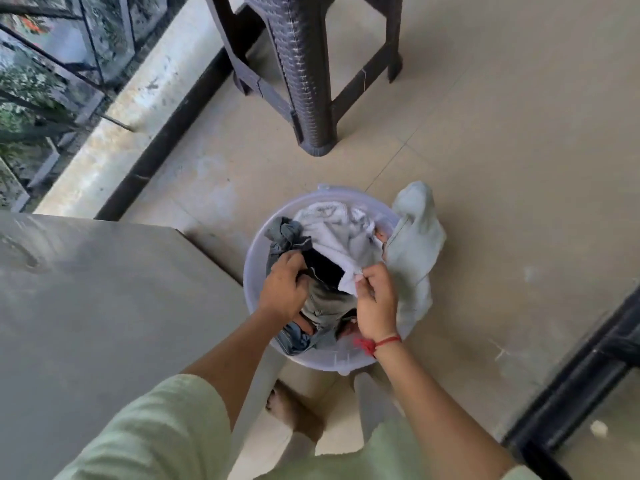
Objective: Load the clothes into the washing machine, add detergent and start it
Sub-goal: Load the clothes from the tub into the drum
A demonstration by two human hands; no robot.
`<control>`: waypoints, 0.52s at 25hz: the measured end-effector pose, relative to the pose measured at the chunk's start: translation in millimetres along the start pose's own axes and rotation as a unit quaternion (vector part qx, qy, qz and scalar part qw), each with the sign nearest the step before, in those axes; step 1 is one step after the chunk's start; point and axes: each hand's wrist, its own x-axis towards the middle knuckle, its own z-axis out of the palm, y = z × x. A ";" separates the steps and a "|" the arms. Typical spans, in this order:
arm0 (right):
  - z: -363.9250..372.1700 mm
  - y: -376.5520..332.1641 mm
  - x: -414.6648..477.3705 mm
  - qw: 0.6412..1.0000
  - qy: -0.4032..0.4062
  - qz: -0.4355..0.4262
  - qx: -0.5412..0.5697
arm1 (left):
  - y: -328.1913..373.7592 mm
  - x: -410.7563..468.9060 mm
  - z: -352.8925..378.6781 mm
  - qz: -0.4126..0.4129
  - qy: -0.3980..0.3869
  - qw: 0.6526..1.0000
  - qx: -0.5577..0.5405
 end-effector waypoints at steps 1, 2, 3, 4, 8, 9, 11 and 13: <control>-10.1 -12.7 -12.1 0.999 0.028 0.008 0.019 | 9.2 -13.8 -13.3 -0.009 -0.002 0.999 -0.053; -20.0 -24.9 -23.6 0.998 0.054 0.019 0.029 | 20.2 -27.9 -27.6 -0.036 -0.004 0.994 -0.102; -28.4 -38.5 -33.8 0.997 0.070 0.023 0.033 | 31.4 -40.4 -42.1 -0.059 -0.003 0.989 -0.134; -35.1 -54.9 -42.8 0.997 0.072 0.019 0.033 | 44.5 -50.8 -57.6 -0.065 0.000 0.987 -0.148; -51.4 -133.6 -75.8 0.996 0.076 -0.033 0.018 | 96.0 -89.4 -119.0 0.001 -0.048 0.998 -0.047; -54.2 -156.3 -84.1 0.994 0.086 -0.059 0.024 | 106.4 -98.4 -134.7 0.020 -0.054 0.998 -0.012; -62.7 -198.6 -103.1 0.987 0.108 -0.111 0.046 | 125.4 -115.9 -167.9 0.030 -0.014 0.999 0.004; -75.9 -238.8 -124.2 0.976 0.143 -0.152 0.059 | 154.5 -133.1 -207.5 0.058 0.046 0.997 -0.012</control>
